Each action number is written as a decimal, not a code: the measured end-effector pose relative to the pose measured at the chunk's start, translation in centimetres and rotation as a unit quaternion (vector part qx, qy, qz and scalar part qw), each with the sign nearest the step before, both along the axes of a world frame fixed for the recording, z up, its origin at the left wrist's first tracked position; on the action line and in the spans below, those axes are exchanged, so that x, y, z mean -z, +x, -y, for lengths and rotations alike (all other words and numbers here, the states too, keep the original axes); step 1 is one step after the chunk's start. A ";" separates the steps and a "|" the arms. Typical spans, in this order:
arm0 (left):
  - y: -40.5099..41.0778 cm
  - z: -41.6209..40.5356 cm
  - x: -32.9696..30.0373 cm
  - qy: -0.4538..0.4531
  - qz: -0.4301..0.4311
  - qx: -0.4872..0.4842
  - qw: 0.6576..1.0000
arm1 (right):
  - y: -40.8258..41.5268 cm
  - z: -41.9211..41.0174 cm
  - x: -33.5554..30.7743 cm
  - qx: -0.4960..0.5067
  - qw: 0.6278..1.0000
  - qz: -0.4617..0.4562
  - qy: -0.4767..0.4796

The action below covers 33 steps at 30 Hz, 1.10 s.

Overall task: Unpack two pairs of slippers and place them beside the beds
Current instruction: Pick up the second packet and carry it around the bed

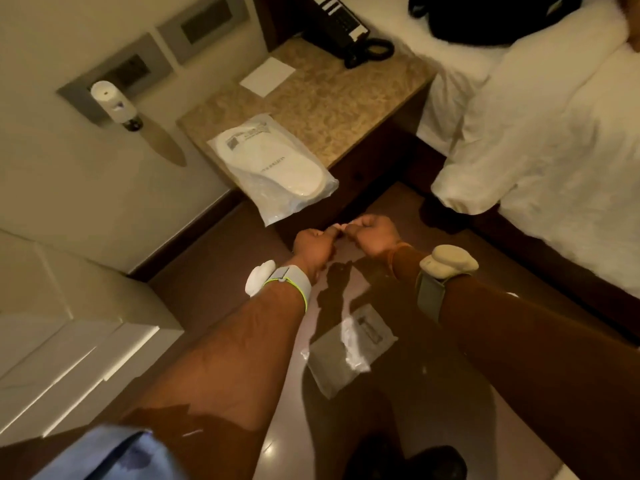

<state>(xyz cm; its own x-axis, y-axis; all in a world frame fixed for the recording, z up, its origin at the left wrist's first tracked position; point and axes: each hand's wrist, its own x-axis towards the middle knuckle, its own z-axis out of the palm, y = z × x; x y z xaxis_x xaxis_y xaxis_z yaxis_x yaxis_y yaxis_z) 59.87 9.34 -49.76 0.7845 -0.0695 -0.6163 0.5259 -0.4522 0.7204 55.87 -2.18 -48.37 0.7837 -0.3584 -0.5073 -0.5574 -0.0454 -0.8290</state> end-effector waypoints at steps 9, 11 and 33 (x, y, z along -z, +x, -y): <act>5.7 -1.9 1.8 -0.171 -0.136 -0.166 0.962 | 9.0 -2.7 3.7 0.089 0.959 -0.073 0.259; 6.3 -1.8 2.1 -0.183 -0.140 -0.162 0.960 | 10.3 -3.5 4.3 0.103 0.948 -0.067 0.293; -0.6 5.8 -3.7 -0.246 -0.142 -0.182 0.941 | -0.9 0.2 -3.2 0.244 0.933 -0.021 0.264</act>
